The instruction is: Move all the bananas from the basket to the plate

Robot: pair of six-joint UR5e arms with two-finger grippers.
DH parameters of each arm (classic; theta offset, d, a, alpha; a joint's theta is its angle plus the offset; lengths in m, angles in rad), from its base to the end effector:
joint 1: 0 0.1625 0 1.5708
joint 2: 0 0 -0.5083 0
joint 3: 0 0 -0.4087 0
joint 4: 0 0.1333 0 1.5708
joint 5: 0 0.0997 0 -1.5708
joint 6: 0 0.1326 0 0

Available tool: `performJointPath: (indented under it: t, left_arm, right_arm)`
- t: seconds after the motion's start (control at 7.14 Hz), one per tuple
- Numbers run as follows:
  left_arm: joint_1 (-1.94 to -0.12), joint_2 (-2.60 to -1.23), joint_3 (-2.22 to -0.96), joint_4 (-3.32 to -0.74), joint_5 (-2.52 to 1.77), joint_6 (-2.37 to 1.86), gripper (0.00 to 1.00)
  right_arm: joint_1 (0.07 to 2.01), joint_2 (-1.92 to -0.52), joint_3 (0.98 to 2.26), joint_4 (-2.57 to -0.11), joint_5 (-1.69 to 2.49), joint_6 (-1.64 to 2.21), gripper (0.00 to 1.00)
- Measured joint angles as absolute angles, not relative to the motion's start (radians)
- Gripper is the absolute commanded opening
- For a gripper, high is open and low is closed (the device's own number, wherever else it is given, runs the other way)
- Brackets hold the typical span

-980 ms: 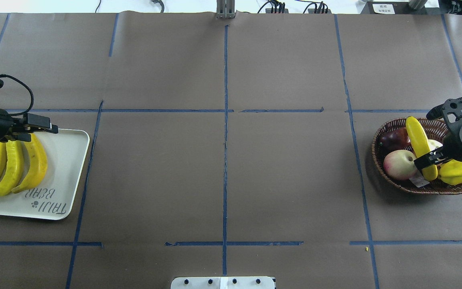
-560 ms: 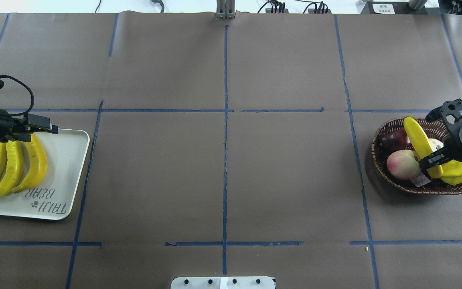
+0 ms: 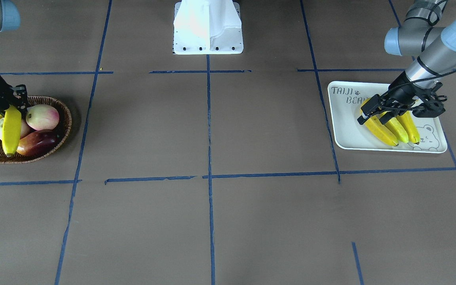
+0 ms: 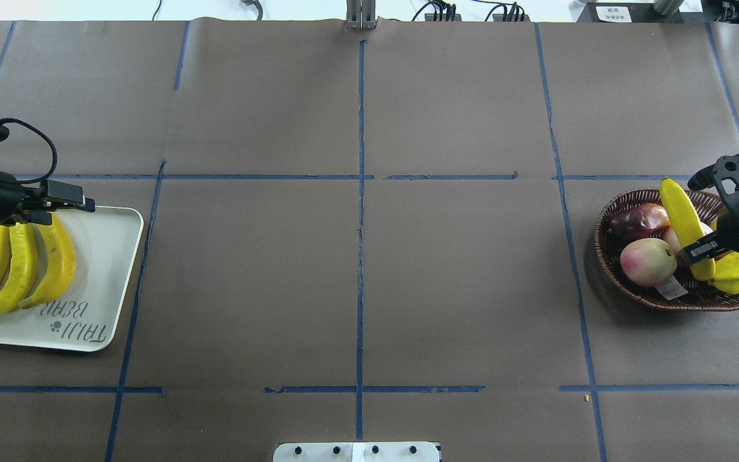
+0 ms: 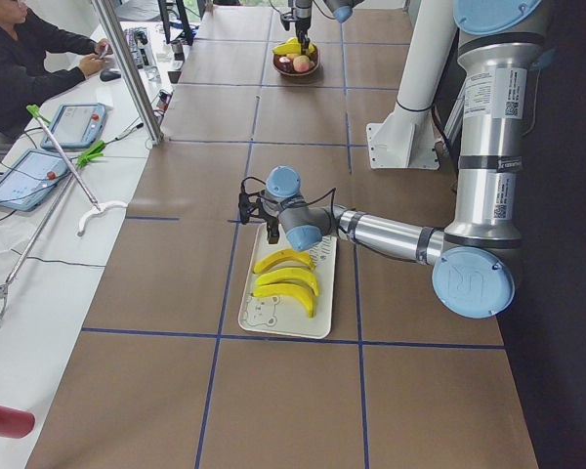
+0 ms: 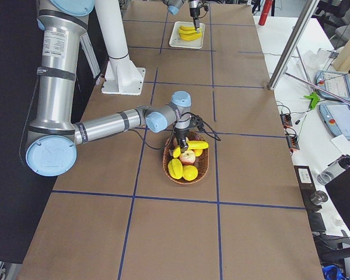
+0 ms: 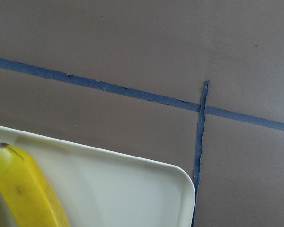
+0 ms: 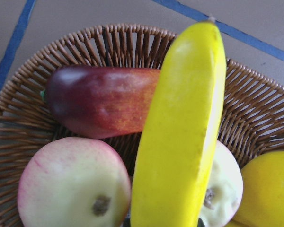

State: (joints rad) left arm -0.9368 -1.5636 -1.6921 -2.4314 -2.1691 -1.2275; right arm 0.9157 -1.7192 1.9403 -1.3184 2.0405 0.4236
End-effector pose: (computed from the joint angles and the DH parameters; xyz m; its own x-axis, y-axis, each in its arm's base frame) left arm 0.2780 -0.4771 0.6033 0.4443 -0.1348 -0.8857 0.2549 0.9668 -0.0192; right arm -0.2259 -0.4144 0.6354 0.7529 -0.3544 0.5547 0.2553 0.9339 0.2501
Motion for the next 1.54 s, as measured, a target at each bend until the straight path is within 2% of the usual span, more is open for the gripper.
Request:
performJointPath:
  t: [0.56, 0.84, 1.12, 1.54]
  left_arm:
    - [-0.936, -1.565, -1.692, -2.431, -2.169, -1.229, 1.0]
    - [-0.936, -1.578, -1.692, -2.431, -2.169, -1.237, 1.0]
    - [-0.935, -1.639, -1.7, -2.432, -2.169, -1.353, 1.0]
    - [-0.912, -1.788, -1.717, -2.438, -2.167, -1.619, 1.0]
  right_arm:
    - [1.001, -1.734, 2.052, -1.323, 2.112, 0.435, 0.01]
    - [1.081, -1.682, 2.063, -1.319, 2.303, 0.506, 0.03]
    - [1.096, -1.527, 2.053, -1.316, 2.421, 0.756, 0.03]
    - [1.017, -1.25, 2.043, -1.305, 2.415, 1.169, 0.04]
